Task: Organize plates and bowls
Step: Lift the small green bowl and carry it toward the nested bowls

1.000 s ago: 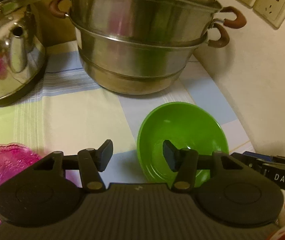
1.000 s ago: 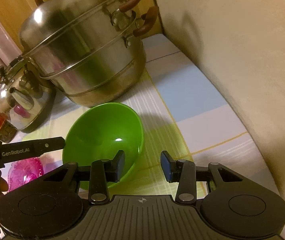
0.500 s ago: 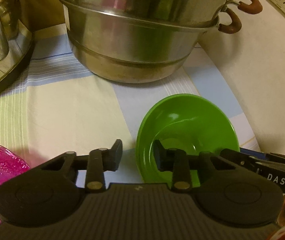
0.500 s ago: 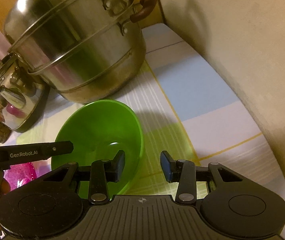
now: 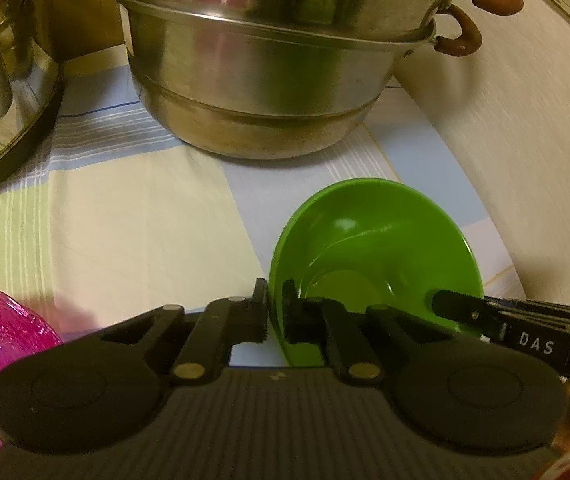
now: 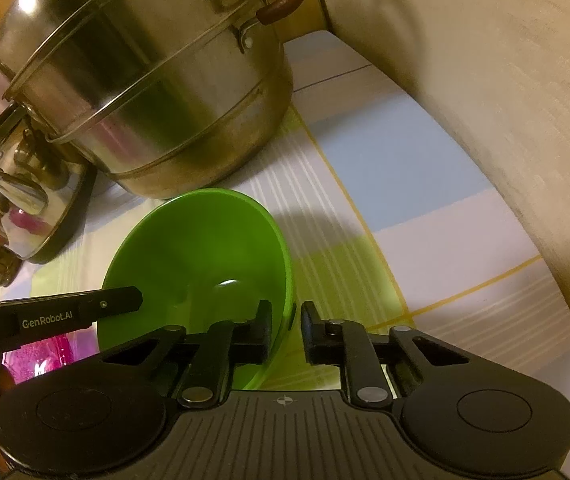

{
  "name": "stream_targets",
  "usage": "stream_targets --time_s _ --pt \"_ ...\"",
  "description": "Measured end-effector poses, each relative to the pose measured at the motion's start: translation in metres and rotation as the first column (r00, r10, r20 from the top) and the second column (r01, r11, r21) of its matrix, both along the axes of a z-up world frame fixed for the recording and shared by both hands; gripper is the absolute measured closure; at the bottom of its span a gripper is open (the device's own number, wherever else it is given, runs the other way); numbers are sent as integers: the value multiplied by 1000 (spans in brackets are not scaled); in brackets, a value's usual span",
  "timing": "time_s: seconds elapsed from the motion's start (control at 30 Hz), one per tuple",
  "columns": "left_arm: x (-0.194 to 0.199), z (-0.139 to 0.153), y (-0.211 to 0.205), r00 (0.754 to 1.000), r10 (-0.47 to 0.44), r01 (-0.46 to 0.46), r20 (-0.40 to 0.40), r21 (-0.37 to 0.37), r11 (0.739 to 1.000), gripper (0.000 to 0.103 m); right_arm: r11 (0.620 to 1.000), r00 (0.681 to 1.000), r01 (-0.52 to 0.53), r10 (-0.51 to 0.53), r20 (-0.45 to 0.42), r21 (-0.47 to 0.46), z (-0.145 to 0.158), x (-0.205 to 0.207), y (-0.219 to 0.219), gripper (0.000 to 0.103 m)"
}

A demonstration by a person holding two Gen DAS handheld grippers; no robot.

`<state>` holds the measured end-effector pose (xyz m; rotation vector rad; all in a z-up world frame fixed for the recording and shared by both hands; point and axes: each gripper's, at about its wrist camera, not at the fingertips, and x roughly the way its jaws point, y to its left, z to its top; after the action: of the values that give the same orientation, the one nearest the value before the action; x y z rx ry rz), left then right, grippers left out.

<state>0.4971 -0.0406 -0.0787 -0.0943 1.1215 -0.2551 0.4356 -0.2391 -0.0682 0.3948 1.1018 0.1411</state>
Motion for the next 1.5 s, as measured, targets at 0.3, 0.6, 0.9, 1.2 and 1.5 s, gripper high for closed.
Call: stream_targets --time_s 0.3,0.6,0.9,1.2,1.5 --pt "-7 7 -5 1000 -7 7 16 2 1000 99 999 1000 5 -5 15 -38 4 -5 1 93" --pt "-21 35 -21 998 -19 20 56 -22 1000 99 999 998 40 -39 45 -32 27 -25 -18 93" --pt "-63 65 -43 995 -36 40 91 -48 998 99 997 996 66 -63 66 -42 59 -71 -39 93" --pt "-129 90 -57 991 -37 47 129 -72 996 99 994 991 96 -92 100 -44 94 -137 -58 93" --pt "-197 102 -60 987 -27 40 157 -83 996 99 994 989 101 -94 117 -50 114 -202 -62 93"
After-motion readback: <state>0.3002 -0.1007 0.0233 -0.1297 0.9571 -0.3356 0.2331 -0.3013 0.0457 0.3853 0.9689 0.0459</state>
